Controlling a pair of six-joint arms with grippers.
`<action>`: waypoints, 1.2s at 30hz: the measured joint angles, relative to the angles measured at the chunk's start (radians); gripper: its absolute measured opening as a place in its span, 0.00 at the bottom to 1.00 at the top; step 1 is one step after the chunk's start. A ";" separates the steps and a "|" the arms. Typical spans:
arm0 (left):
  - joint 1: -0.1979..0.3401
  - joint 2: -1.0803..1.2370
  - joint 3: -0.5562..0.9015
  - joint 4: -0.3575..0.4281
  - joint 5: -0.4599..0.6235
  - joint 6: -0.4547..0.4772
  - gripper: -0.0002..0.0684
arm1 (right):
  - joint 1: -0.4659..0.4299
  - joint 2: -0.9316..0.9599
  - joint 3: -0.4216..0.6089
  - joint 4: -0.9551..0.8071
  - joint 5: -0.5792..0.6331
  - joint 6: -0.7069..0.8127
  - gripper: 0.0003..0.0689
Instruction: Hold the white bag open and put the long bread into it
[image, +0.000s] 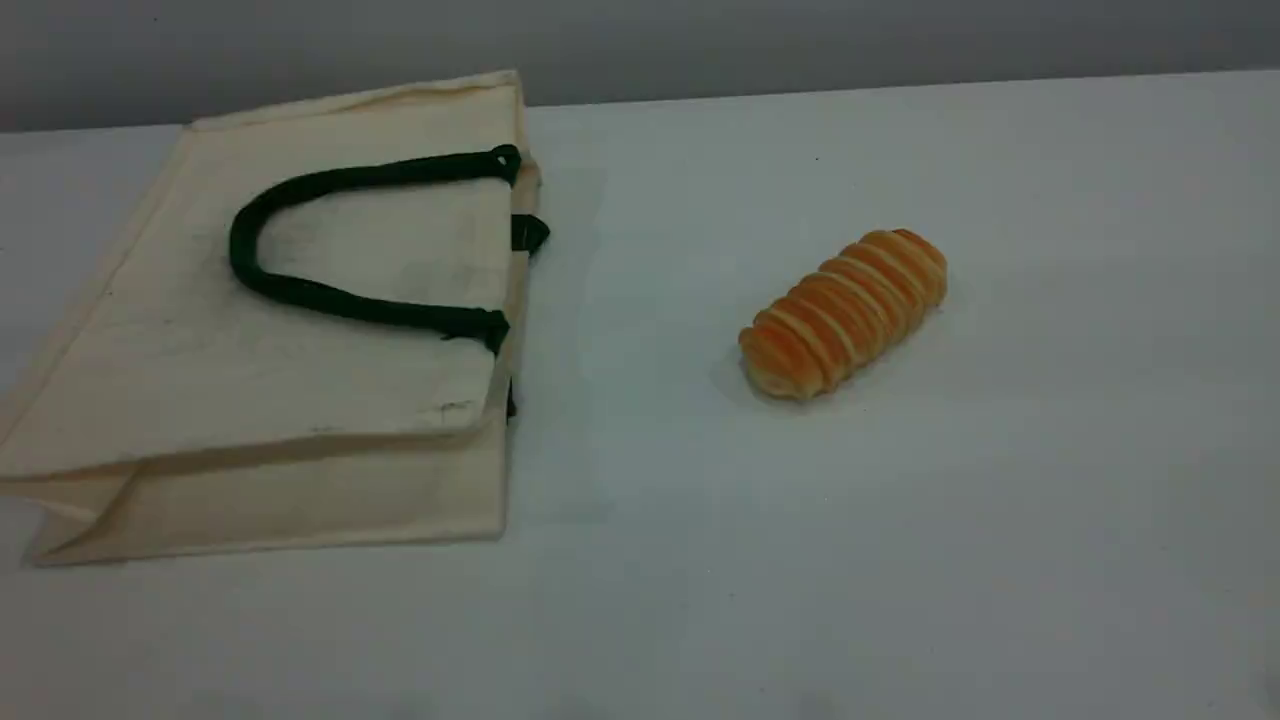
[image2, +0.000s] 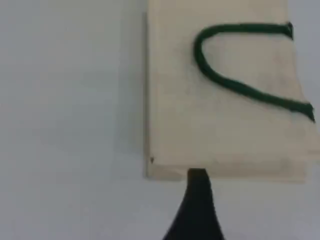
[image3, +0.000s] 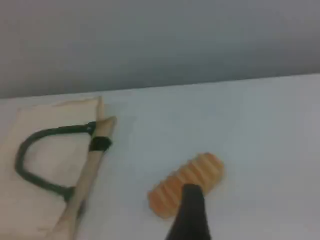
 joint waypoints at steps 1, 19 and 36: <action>0.000 0.048 -0.010 0.010 -0.017 -0.011 0.79 | 0.000 0.043 0.000 0.044 -0.012 -0.033 0.79; 0.000 0.844 -0.201 0.036 -0.339 -0.064 0.79 | 0.001 0.592 0.000 0.632 -0.069 -0.590 0.79; 0.000 1.343 -0.448 -0.019 -0.405 -0.058 0.79 | 0.001 0.838 -0.139 0.724 -0.078 -0.667 0.79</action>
